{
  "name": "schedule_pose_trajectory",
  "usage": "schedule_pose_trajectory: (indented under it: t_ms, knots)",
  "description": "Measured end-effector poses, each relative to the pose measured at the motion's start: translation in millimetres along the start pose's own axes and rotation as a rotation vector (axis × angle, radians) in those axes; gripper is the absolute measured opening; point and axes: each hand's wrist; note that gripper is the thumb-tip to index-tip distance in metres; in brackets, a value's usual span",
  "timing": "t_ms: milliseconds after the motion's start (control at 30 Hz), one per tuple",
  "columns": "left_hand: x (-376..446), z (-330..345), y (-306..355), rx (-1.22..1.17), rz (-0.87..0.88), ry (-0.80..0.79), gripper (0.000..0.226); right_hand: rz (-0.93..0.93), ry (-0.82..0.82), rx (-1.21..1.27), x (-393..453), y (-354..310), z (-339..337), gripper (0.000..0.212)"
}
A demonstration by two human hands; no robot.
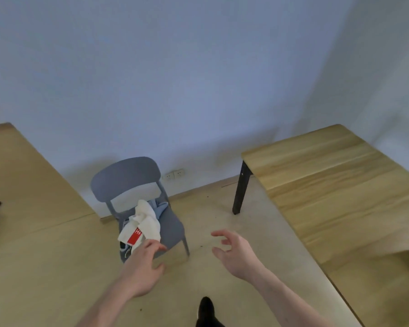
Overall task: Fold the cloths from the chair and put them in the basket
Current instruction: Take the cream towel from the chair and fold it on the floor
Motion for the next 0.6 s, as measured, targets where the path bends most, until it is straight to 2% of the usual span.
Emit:
schedule_pose_trajectory:
  t_ms: [233,467,600]
  knots:
    - [29.6,-32.3,-88.8,-0.049,-0.090,-0.066,0.043,0.095,-0.057,0.007,76.7,-28.6,68.6,0.036]
    - [26.5,-93.0,-203.9,0.015,-0.215,-0.095,0.046,0.125,-0.168,-0.068,168.6,-72.0,151.8,0.051]
    - [47.2,-115.7,-251.6,0.030,-0.253,-0.156,0.046,0.116,-0.125,-0.050,196.1,-101.4,181.2,0.049]
Point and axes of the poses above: each hand's wrist, its own x-axis towards the middle knuckle, its own z-axis out of the palm, y = z × x, and after that the axes turned 13 degrees about -y, right-handed
